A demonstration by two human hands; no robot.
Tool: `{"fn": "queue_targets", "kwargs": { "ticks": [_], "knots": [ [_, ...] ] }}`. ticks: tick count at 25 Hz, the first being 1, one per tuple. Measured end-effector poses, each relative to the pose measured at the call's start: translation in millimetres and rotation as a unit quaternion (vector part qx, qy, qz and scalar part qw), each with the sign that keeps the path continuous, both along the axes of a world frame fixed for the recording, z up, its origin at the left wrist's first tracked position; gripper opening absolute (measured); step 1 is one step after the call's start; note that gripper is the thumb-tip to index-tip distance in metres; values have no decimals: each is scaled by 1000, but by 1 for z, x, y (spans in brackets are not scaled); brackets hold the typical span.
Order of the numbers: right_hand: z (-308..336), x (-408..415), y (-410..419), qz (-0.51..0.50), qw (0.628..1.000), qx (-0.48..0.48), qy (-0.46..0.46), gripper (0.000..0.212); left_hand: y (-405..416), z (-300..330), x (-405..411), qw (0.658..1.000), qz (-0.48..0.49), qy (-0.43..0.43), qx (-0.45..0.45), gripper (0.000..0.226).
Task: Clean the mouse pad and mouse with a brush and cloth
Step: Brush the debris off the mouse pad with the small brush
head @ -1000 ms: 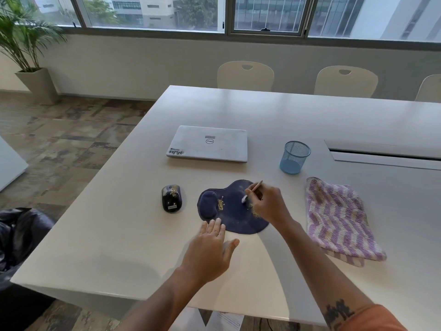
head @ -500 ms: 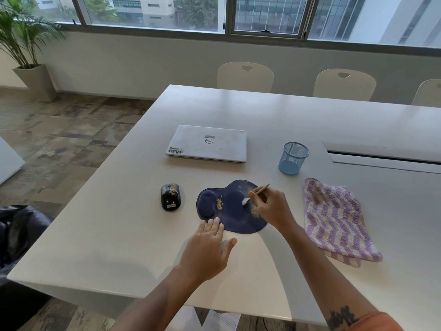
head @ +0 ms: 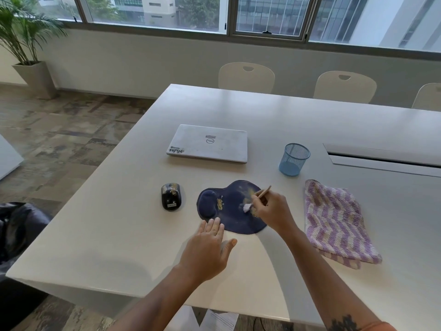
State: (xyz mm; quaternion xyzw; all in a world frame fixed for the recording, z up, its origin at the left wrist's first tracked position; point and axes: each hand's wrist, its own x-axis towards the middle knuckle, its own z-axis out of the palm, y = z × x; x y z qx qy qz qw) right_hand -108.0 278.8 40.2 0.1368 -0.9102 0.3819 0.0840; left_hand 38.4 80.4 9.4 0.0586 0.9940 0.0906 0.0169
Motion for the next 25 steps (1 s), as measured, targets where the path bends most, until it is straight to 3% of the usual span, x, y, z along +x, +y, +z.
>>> {"fn": "queue_targets", "kwargs": {
  "ticks": [3,8,13,18,25],
  "knots": [
    [7,-2,11,-24,1000,4,16,14,2,0,-1,1000,2,-6,5,79],
    [3,12,-15,43,999,-6,-8,19,0,0,-1,1000,-4,-9,4,92],
    [5,9,7,-36,999,9,5,18,1,-3,-2,1000,-5,-7,6,93],
    [2,39,-32,74,995,-41,-59,17,2,1,0,1000,-9,-6,-7,94],
    [13,27,-1,7,999,-8,-38,23,2,-4,-2,1000,-8,-5,-4,94]
  ]
}}
